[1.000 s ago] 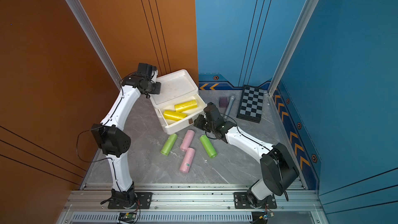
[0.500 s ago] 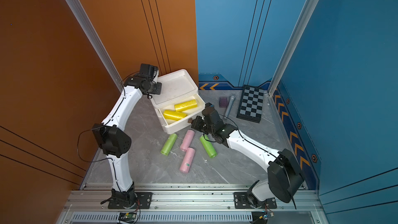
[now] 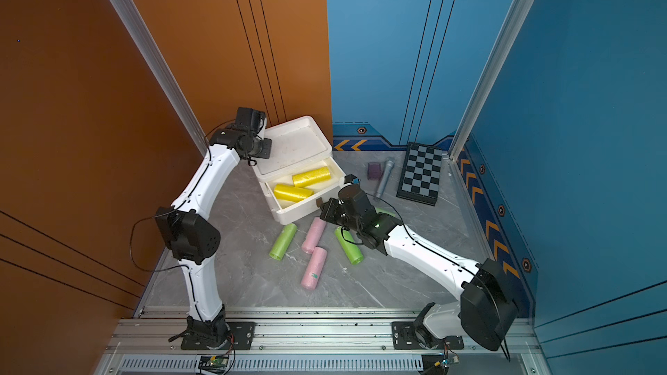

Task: Sort the rolls of trash bags by color and place them into the drawer
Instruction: Close the drawer of the storage box.

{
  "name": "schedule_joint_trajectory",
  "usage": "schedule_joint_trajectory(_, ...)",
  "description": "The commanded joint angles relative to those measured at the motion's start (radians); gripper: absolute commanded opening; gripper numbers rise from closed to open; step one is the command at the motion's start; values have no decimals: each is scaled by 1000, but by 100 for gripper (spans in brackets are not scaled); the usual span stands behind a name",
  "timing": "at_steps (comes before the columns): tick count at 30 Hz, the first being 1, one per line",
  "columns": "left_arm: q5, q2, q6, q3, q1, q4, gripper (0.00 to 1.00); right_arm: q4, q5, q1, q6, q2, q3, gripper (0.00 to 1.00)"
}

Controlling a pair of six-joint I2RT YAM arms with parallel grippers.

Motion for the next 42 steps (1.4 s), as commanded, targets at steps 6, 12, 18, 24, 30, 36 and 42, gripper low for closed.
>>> schedule_joint_trajectory(6,-87,140,79,-114,-73,-266,0,25,-45,-35,-46,201,225,0)
schedule_joint_trajectory(12,-110,173,90,-108,-103,-278,0,37,-54,-40,-32,249,301,0)
schedule_joint_trajectory(18,-113,171,90,-109,-105,-280,0,107,-73,-38,25,327,342,0)
schedule_joint_trajectory(24,-105,164,89,-112,-102,-281,0,88,-99,-39,8,440,465,0)
schedule_joint_trajectory(30,-102,170,88,-107,-99,-280,0,92,-115,-74,-9,521,549,0)
schedule_joint_trajectory(36,-97,173,87,-103,-98,-280,0,102,-132,-88,-11,583,613,0)
schedule_joint_trajectory(42,-93,167,80,-96,-93,-280,0,103,-142,-86,-20,588,611,0)
